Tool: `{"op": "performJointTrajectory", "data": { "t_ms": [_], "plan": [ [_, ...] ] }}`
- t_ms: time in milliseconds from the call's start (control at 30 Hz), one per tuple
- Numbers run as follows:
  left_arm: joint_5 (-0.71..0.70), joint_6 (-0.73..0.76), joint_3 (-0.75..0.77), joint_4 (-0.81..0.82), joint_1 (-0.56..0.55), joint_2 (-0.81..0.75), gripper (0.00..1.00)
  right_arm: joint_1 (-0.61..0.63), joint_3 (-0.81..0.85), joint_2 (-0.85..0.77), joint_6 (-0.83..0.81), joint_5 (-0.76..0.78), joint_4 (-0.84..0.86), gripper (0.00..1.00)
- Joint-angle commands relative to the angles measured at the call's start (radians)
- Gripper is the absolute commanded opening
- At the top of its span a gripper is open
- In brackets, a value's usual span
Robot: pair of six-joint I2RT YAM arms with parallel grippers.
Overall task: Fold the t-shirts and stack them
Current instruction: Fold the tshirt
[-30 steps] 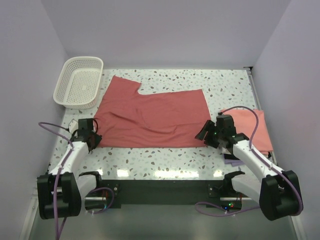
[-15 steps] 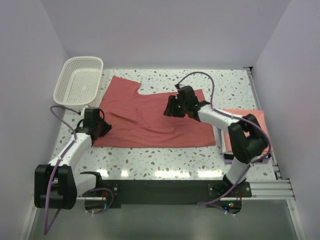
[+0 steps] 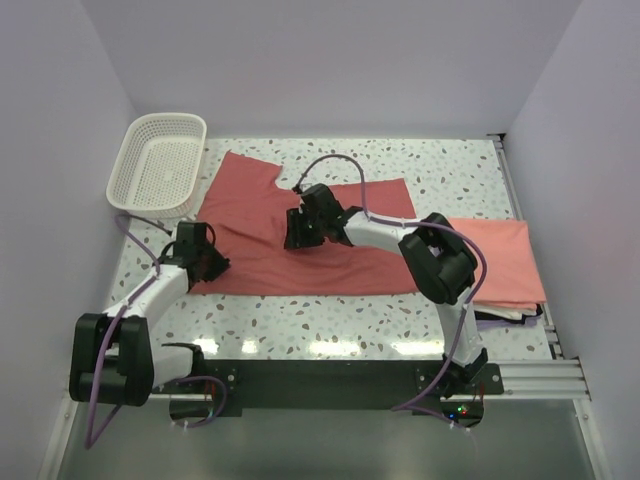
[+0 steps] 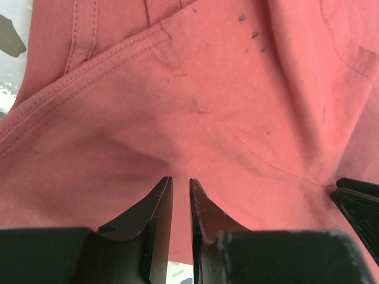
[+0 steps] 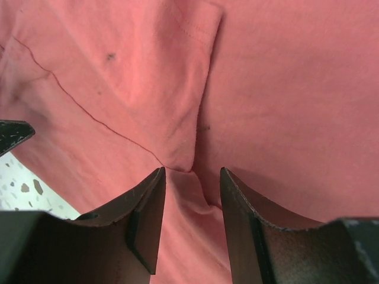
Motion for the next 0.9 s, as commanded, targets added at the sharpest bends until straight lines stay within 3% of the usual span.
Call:
{"op": "performJointTrajectory", "data": {
  "t_ms": [0,167,467,633,867],
  "plan": [
    [0.023,0.022,-0.014,0.045,-0.005,0.013,0.22,0.005,0.043,0.019,-0.012,0.006,0.026,0.45],
    [0.026,0.021,-0.022,0.049,-0.005,0.013,0.22,0.013,0.057,0.030,-0.014,0.006,0.021,0.43],
    [0.020,0.024,-0.029,0.045,-0.005,0.011,0.22,0.024,0.109,0.040,-0.024,0.012,-0.014,0.13],
    [0.016,0.025,-0.036,0.046,-0.005,0.013,0.22,0.024,0.106,0.011,-0.041,0.085,-0.048,0.12],
    [0.017,0.027,-0.039,0.049,-0.005,0.017,0.22,0.021,0.077,-0.078,-0.055,0.321,-0.183,0.15]
  ]
}}
